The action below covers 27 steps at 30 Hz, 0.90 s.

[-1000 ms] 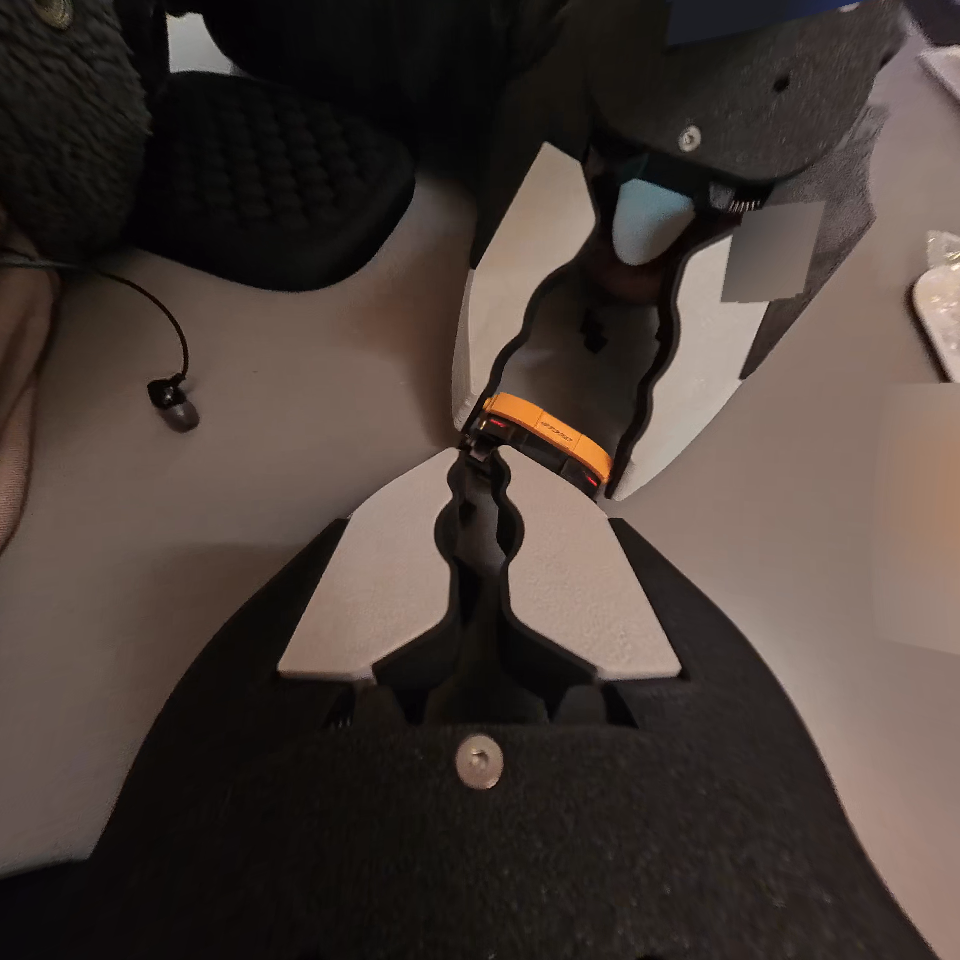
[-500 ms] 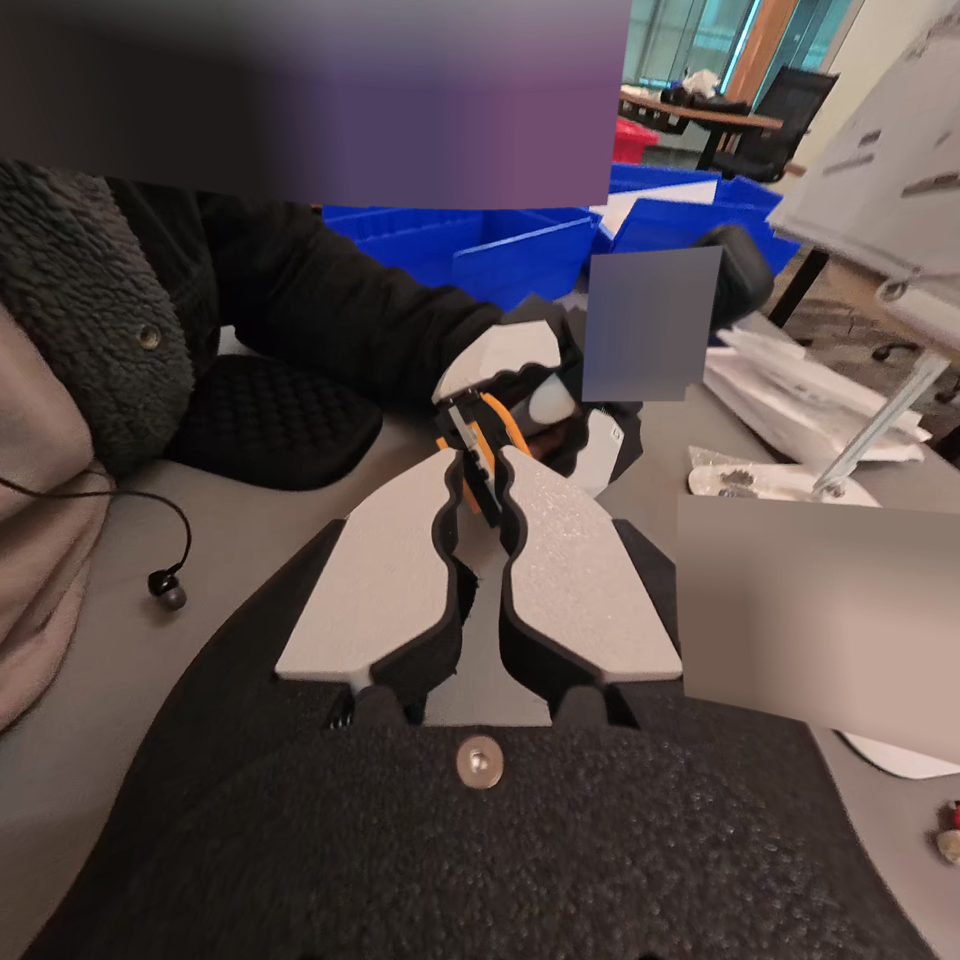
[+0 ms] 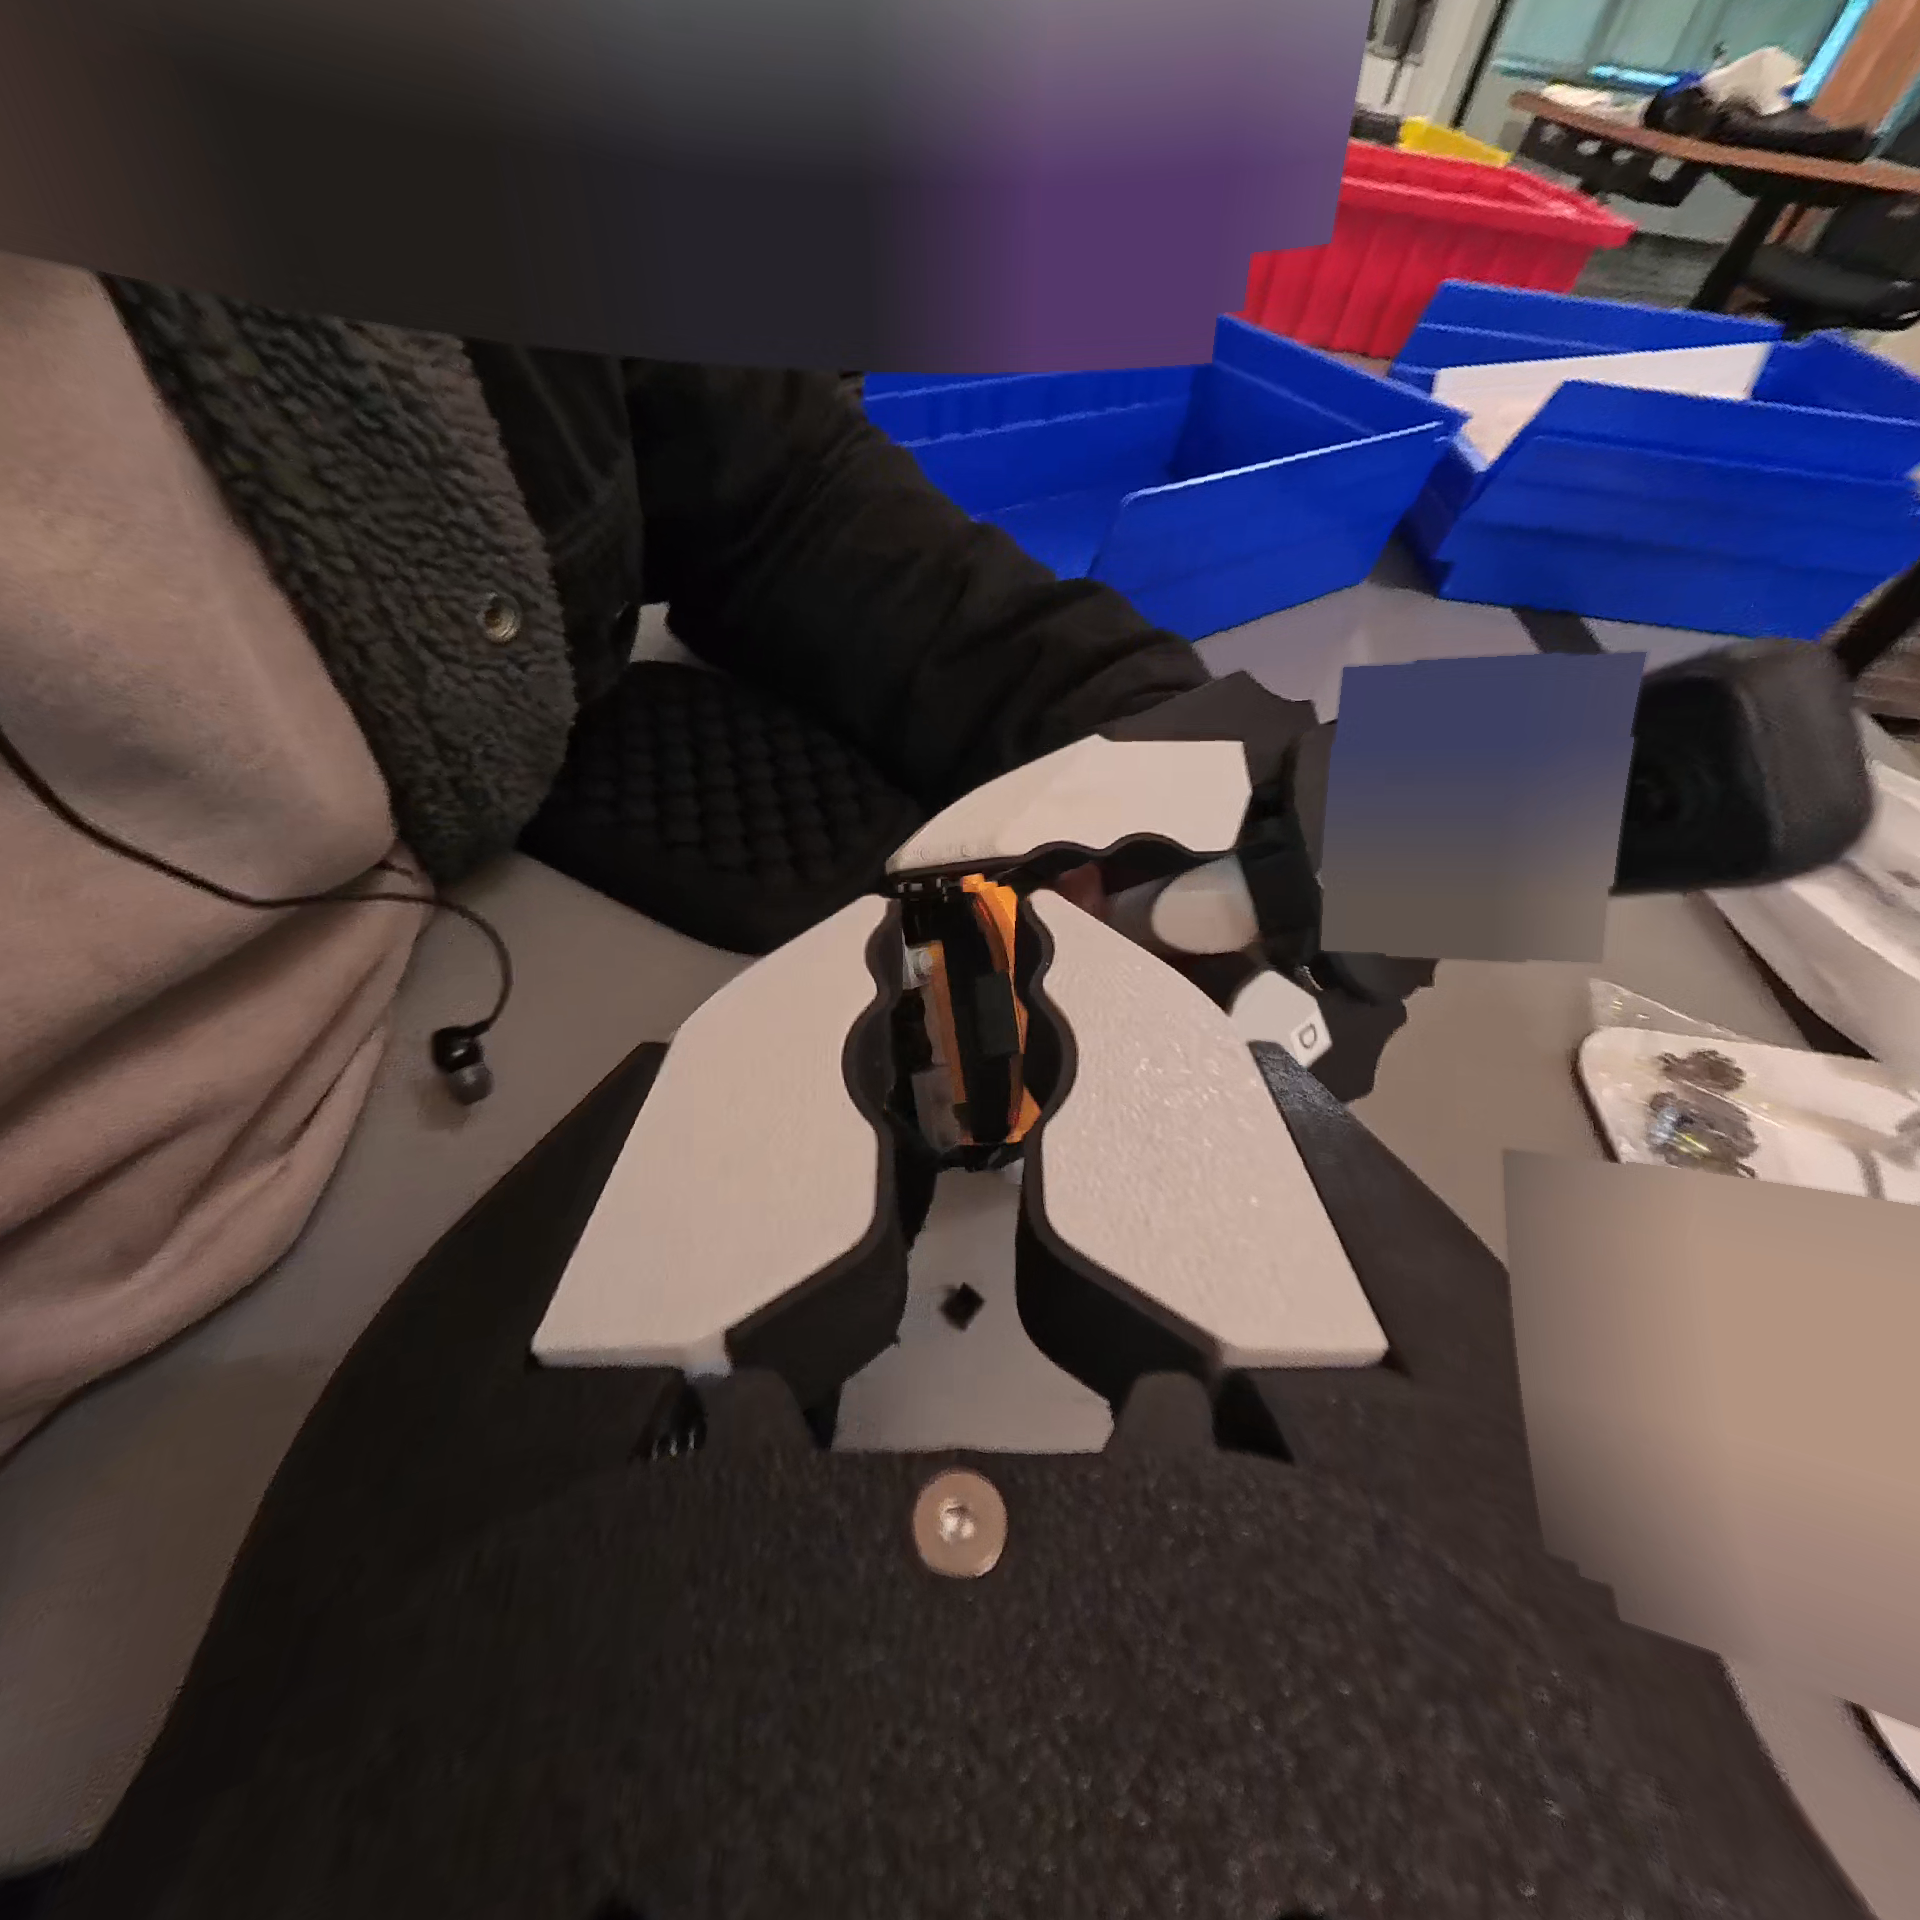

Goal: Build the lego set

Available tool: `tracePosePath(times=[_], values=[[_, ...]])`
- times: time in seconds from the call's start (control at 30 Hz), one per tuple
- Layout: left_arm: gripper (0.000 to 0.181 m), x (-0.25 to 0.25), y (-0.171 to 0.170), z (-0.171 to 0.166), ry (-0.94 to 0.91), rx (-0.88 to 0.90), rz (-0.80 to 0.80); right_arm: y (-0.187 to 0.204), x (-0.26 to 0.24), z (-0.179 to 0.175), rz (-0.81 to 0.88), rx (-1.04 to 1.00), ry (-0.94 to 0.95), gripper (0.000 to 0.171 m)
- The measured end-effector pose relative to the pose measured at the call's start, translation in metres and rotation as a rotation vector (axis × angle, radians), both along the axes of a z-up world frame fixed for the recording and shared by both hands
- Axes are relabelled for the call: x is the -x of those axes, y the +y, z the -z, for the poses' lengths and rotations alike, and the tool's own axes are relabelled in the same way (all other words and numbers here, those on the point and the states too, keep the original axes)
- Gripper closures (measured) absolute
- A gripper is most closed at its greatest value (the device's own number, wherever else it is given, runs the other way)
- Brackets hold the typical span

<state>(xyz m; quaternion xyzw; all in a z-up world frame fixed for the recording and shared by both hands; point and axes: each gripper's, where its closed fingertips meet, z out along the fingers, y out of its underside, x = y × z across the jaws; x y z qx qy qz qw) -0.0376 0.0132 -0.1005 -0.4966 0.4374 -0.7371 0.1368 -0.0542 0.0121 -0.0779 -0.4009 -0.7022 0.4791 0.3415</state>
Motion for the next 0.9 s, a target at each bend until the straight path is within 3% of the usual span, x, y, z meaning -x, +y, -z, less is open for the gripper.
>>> tracePosePath(times=[0.4, 0.9], values=[[0.123, -0.001, -0.034, 0.032, 0.225, 0.047, 0.240, -0.039, -0.003, 0.034, -0.184, -0.186, -0.125, 0.158], [0.123, -0.001, -0.001, 0.019, 0.123, 0.071, 0.046, -0.011, -0.003, 0.023, 0.041, -0.141, -0.010, 0.163]])
